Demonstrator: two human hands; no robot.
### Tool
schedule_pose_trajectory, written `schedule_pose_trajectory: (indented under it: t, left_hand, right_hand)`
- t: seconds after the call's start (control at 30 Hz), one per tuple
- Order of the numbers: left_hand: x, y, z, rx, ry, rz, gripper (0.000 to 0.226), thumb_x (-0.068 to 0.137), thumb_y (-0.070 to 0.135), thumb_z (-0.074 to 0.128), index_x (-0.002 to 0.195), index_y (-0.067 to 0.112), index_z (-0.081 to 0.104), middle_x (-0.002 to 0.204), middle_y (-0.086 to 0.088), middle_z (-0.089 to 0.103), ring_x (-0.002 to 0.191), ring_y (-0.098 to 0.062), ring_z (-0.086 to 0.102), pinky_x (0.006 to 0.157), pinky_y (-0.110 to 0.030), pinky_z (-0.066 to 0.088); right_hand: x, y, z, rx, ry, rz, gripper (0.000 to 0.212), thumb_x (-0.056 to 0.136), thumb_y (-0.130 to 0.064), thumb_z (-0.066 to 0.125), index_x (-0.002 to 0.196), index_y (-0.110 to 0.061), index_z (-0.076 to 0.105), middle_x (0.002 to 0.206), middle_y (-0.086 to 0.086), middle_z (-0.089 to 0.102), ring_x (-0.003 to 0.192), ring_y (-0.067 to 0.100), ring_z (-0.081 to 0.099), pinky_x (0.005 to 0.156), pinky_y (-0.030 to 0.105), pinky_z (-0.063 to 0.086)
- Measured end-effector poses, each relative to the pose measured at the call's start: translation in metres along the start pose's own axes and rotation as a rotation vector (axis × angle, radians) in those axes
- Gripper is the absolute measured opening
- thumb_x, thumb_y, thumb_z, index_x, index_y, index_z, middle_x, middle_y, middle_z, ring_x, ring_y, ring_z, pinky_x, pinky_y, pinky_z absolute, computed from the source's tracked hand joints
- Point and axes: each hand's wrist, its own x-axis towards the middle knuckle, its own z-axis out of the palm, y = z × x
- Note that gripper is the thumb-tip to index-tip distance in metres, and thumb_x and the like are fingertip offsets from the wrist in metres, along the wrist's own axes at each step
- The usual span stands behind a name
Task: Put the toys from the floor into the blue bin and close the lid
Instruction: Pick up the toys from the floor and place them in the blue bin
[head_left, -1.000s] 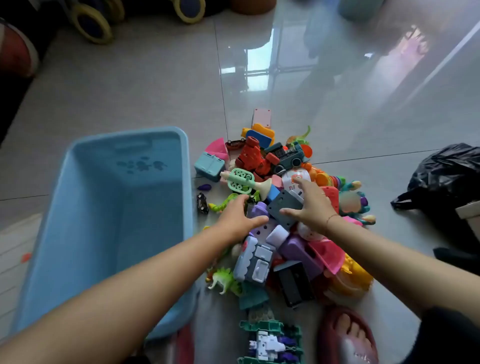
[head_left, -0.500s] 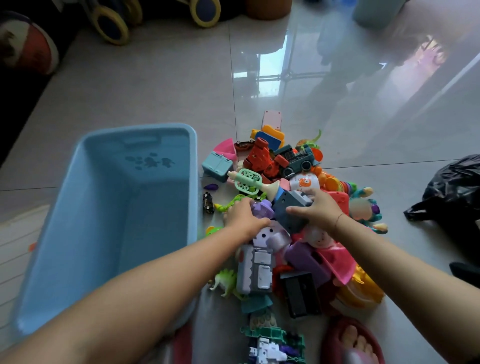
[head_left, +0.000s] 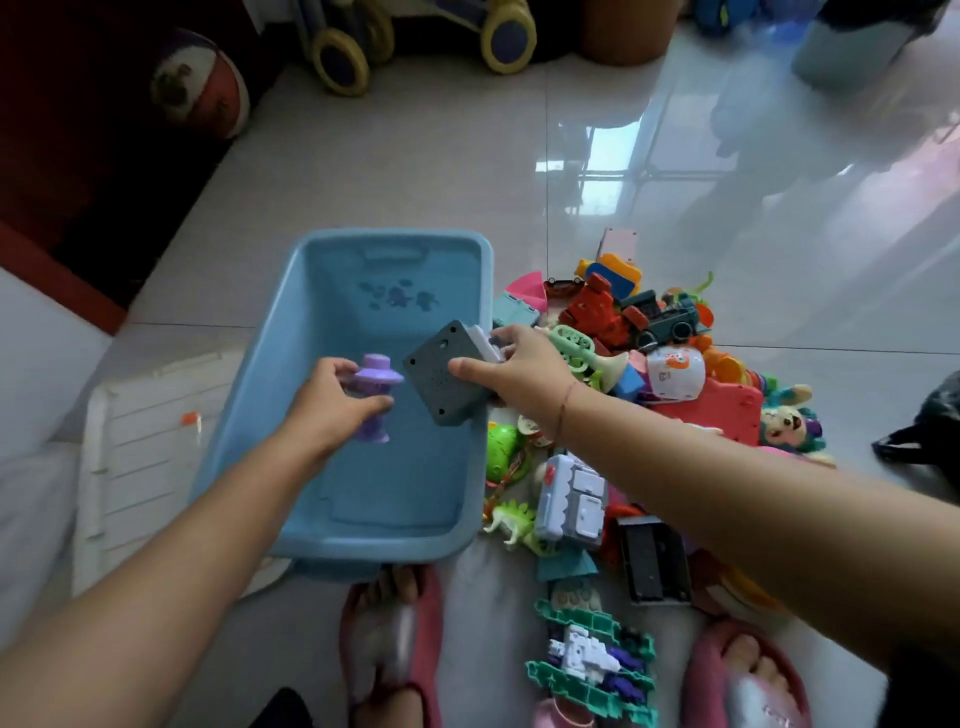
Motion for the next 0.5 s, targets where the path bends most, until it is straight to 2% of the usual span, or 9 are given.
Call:
schedule_pose_trajectory:
  t: [0.03,0.1,0.17,0.2,0.23,0.3,0.33,0.43,0.5]
  left_hand:
    - [-0.001,-0.011,-0.001,0.037,-0.024,-0.033,0.061,0.074,0.005,0.077,0.125,0.003,0.044,0.124,-0.013,0.056,0.096,-0.020,0.053,0.059,-0.021,0.048]
    - [-0.002,-0.025,0.001,0.023,-0.051,-0.102,0.060,0.074,0.002,0.076,0.125,0.001,0.043,0.123,-0.016,0.055,0.092,-0.022,0.053,0.042,-0.017,0.045]
    - [-0.003,-0.034,0.002,0.001,-0.050,-0.143,0.058,0.076,0.001,0.074,0.124,-0.001,0.042,0.124,-0.018,0.053,0.087,-0.022,0.051,0.035,-0.011,0.040]
    - [-0.002,-0.038,0.002,0.004,-0.046,-0.149,0.059,0.076,0.003,0.074,0.125,-0.001,0.042,0.125,-0.018,0.053,0.086,-0.021,0.051,0.040,-0.013,0.043]
    - [-0.002,-0.039,0.002,0.028,-0.042,-0.150,0.060,0.078,0.006,0.074,0.128,0.000,0.041,0.127,-0.017,0.054,0.089,-0.022,0.052,0.052,-0.017,0.048]
    - [-0.001,-0.041,0.002,0.133,-0.027,-0.142,0.067,0.079,0.017,0.075,0.133,0.004,0.038,0.130,-0.014,0.054,0.106,-0.024,0.054,0.080,-0.026,0.043]
    - [-0.002,-0.038,0.001,0.171,-0.005,-0.133,0.068,0.079,0.022,0.075,0.134,0.006,0.038,0.131,-0.012,0.053,0.112,-0.025,0.054,0.088,-0.028,0.041]
    - [-0.012,-0.008,-0.003,0.155,0.119,0.031,0.058,0.081,0.020,0.071,0.130,0.007,0.043,0.128,-0.011,0.056,0.114,-0.024,0.056,0.094,-0.030,0.041]
    - [-0.033,0.017,0.002,0.120,0.227,0.325,0.046,0.082,0.017,0.069,0.123,0.008,0.049,0.119,-0.008,0.058,0.107,-0.016,0.056,0.093,-0.027,0.042]
  right_hand:
    - [0.001,0.003,0.008,-0.019,0.008,0.004,0.059,0.069,-0.040,0.078,0.113,-0.011,0.052,0.099,0.006,0.060,0.094,0.024,0.063,0.083,0.044,0.056]
    - [0.002,0.009,0.016,-0.039,0.030,-0.002,0.059,0.069,-0.045,0.076,0.112,-0.012,0.053,0.100,0.006,0.061,0.093,0.023,0.063,0.082,0.045,0.056]
    - [0.002,0.010,0.017,-0.037,0.031,-0.013,0.056,0.071,-0.046,0.074,0.111,-0.012,0.054,0.099,0.005,0.062,0.090,0.022,0.063,0.080,0.042,0.056]
    - [0.002,0.010,0.017,-0.033,0.022,-0.015,0.056,0.073,-0.046,0.073,0.112,-0.011,0.054,0.100,0.005,0.063,0.089,0.021,0.063,0.078,0.039,0.056]
    - [0.001,0.011,0.017,-0.030,0.008,-0.014,0.057,0.074,-0.046,0.072,0.114,-0.011,0.053,0.102,0.006,0.063,0.089,0.021,0.064,0.076,0.037,0.056]
    - [-0.002,0.011,0.015,0.021,-0.022,-0.009,0.056,0.078,-0.042,0.070,0.118,-0.008,0.051,0.107,0.010,0.063,0.092,0.021,0.064,0.076,0.035,0.057]
    - [-0.004,0.011,0.013,0.071,-0.041,-0.009,0.054,0.080,-0.039,0.068,0.120,-0.006,0.050,0.109,0.012,0.062,0.096,0.022,0.064,0.077,0.035,0.058]
    - [-0.003,0.010,-0.004,0.122,-0.052,-0.055,0.046,0.087,-0.034,0.062,0.121,-0.004,0.051,0.106,0.010,0.059,0.097,0.019,0.061,0.075,0.030,0.056]
    - [-0.001,0.020,-0.021,0.043,-0.032,-0.094,0.038,0.087,-0.030,0.063,0.116,-0.007,0.054,0.097,0.006,0.060,0.086,0.016,0.060,0.075,0.029,0.054]
